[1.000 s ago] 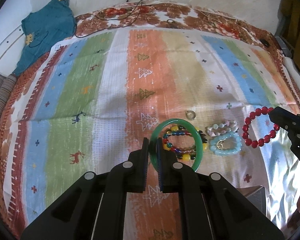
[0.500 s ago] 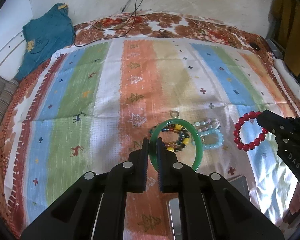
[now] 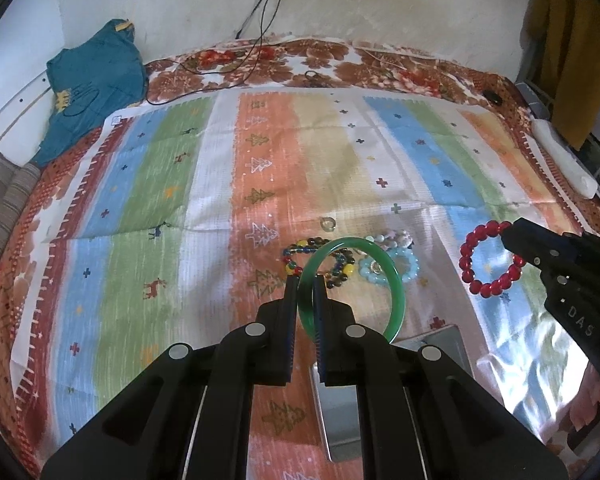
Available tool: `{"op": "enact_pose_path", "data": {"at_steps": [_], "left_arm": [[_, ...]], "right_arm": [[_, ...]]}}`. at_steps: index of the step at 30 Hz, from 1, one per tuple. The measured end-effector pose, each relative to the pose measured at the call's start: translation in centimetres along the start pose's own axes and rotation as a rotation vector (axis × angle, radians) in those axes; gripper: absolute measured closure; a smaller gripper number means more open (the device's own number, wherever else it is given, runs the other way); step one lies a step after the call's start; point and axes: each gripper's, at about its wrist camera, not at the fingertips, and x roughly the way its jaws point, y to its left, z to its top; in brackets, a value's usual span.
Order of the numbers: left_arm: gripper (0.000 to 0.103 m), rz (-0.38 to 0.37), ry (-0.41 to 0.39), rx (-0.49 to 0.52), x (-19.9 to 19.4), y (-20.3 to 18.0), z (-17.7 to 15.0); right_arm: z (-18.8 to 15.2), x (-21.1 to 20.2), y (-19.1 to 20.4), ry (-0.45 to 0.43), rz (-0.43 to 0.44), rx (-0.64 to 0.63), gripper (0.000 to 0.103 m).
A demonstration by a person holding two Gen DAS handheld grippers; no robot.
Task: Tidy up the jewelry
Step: 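Lower the green bangle into the tin with the left tool while the right tool drops the red bracelet in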
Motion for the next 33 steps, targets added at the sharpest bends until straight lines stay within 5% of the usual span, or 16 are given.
{"op": "enact_pose_path", "data": {"at_steps": [20, 33], "left_arm": [[0.096, -0.027, -0.028, 0.03, -3.9, -1.4, -2.9], [0.093, -0.049, 0.024, 0.054, -4.0, -2.3, -4.8]], "right_arm": [[-2.6, -3.7, 2.5, -0.018, 0.065, -0.044, 0.089], [-4.2, -4.2, 3.2, 0.02, 0.105, -0.059, 0.089]]}}
